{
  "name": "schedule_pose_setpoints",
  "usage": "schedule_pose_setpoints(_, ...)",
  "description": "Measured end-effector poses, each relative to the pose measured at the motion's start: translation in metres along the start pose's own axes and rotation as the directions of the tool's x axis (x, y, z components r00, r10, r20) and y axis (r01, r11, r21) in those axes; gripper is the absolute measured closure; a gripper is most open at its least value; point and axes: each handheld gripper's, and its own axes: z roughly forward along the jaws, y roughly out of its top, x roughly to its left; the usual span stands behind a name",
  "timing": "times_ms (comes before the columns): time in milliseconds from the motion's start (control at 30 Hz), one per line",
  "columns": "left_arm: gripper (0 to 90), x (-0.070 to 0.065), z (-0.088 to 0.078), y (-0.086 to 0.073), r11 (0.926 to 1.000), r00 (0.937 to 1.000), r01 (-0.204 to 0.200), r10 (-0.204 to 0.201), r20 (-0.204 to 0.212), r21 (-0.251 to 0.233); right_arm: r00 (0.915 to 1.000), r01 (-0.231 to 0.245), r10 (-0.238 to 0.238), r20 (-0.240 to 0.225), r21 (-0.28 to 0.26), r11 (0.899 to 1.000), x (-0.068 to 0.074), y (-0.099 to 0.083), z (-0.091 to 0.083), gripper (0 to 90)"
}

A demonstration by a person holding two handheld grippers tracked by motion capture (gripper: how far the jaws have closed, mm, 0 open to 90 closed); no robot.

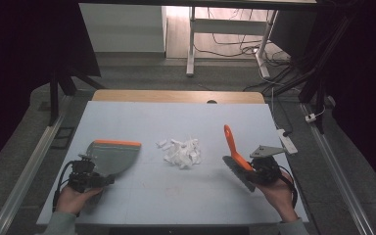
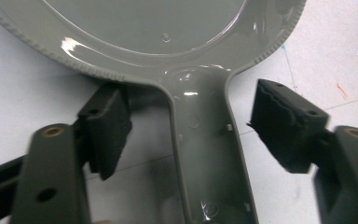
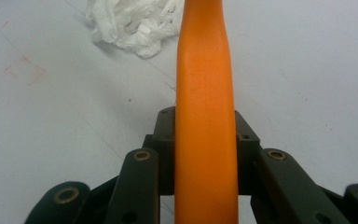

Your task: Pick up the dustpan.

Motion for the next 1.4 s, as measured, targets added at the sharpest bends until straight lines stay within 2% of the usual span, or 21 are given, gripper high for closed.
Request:
schedule_pose_setpoints(133,35.6,-0.001,0.005,0.001,0.9999,0.9999,0.001,-0.002,0.010,0.016,1.0000,-0.001,0.001,0.002,0.001,1.000,0.000,0.000,0.000,70.4)
schedule_pose_setpoints(433,50.4,-0.001,0.006,0.002,0.9995,0.9995,0.030,-0.030,-0.007,0.000,1.0000,0.002,-0.002,0.004,0.004,1.000,-0.001,-0.001,0.001,70.4)
schedule_pose_setpoints(667,60.2,0.003,0.005,0.002,0.9989,0.9987,0.047,-0.047,0.019,-0.010,1.0000,0.001,-0.001,0.006,0.005,1.000,-0.001,-0.001,0.001,70.4)
schedule_pose_setpoints(767,61.0,0.005,0.005,0.002,0.9983,0.9982,0.055,-0.055,0.024,-0.016,1.0000,0.004,-0.004,0.007,0.006,1.000,-0.001,-0.001,0.000,70.4)
schedule_pose_setpoints(1000,61.4,0.008,0.004,0.001,0.9989,0.9985,0.042,-0.042,0.036,-0.020,1.0000,0.003,-0.003,0.007,0.004,1.000,-0.001,-0.001,0.001,70.4)
schedule_pose_setpoints(1167,61.4,0.010,0.002,0.001,0.9984,0.9985,0.040,-0.039,0.040,-0.041,1.0000,0.003,-0.003,0.009,0.002,1.000,-0.001,-0.001,0.000,70.4)
schedule_pose_setpoints(1400,61.4,0.016,-0.004,-0.002,0.9961,0.9978,0.018,-0.012,0.066,-0.086,0.9999,0.004,-0.004,0.011,-0.012,1.000,0.000,0.001,-0.003,70.4)
